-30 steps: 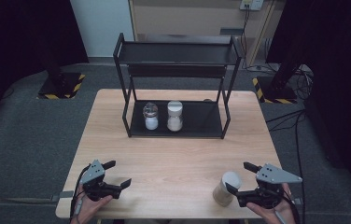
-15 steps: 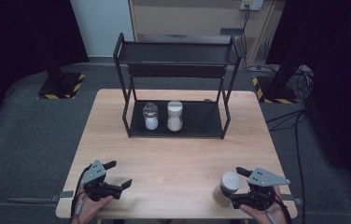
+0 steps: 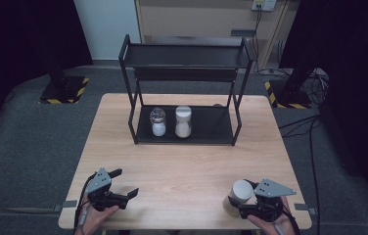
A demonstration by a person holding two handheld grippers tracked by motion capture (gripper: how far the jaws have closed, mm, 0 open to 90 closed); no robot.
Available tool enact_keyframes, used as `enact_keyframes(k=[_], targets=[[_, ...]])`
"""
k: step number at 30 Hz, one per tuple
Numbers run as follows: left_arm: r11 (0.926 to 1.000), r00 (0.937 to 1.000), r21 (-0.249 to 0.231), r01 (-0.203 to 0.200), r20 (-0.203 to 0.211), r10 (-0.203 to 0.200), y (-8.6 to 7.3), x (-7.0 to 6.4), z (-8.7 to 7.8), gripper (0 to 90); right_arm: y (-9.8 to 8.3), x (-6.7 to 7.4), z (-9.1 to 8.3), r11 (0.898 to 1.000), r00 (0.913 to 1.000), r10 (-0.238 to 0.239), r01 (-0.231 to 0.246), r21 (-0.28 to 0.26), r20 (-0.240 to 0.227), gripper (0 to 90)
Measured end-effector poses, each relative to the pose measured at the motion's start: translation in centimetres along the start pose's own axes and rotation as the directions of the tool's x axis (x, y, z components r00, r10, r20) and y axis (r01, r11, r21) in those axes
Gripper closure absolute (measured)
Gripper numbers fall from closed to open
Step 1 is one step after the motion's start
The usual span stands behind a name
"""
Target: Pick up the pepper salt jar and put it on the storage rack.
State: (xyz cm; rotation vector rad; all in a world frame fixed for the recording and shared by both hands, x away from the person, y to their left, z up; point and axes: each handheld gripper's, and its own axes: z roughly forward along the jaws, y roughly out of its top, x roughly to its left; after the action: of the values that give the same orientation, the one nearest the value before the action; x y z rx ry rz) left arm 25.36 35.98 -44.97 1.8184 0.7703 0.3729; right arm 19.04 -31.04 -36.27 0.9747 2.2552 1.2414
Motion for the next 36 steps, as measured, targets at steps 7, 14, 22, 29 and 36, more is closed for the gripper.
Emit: enact_keyframes(k=[7, 14, 22, 29, 36], targets=[[1.0, 1.0, 0.0, 0.002, -0.002, -0.002, 0.0, 0.0, 0.0, 0.7, -0.2, 0.3, 0.0, 1.0, 0.9996, -0.021, 0.021, -0.001, 0.019, 33.7], [1.0, 1.0, 0.001, 0.001, -0.002, -0.001, 0.0, 0.0, 0.0, 0.7, -0.1, 0.3, 0.0, 1.0, 0.9996, -0.019, 0.018, 0.001, 0.021, 33.8], [1.0, 1.0, 0.002, 0.002, -0.002, -0.002, 0.0, 0.0, 0.0, 0.7, 0.2, 0.3, 0.0, 1.0, 0.9997, -0.013, 0.012, 0.012, 0.021, 33.8], [1.0, 1.0, 0.004, 0.002, -0.001, -0.002, 0.0, 0.0, 0.1, 0.7, 0.9, 0.1, 0.2, 1.0, 0.9996, -0.007, 0.006, 0.023, 0.027, 33.8], [1.0, 1.0, 0.005, 0.001, 0.0, -0.001, 0.0, 0.0, 0.1, 0.7, 2.3, -0.2, 0.6, 1.0, 0.9994, -0.013, 0.012, 0.029, 0.031, 33.8]])
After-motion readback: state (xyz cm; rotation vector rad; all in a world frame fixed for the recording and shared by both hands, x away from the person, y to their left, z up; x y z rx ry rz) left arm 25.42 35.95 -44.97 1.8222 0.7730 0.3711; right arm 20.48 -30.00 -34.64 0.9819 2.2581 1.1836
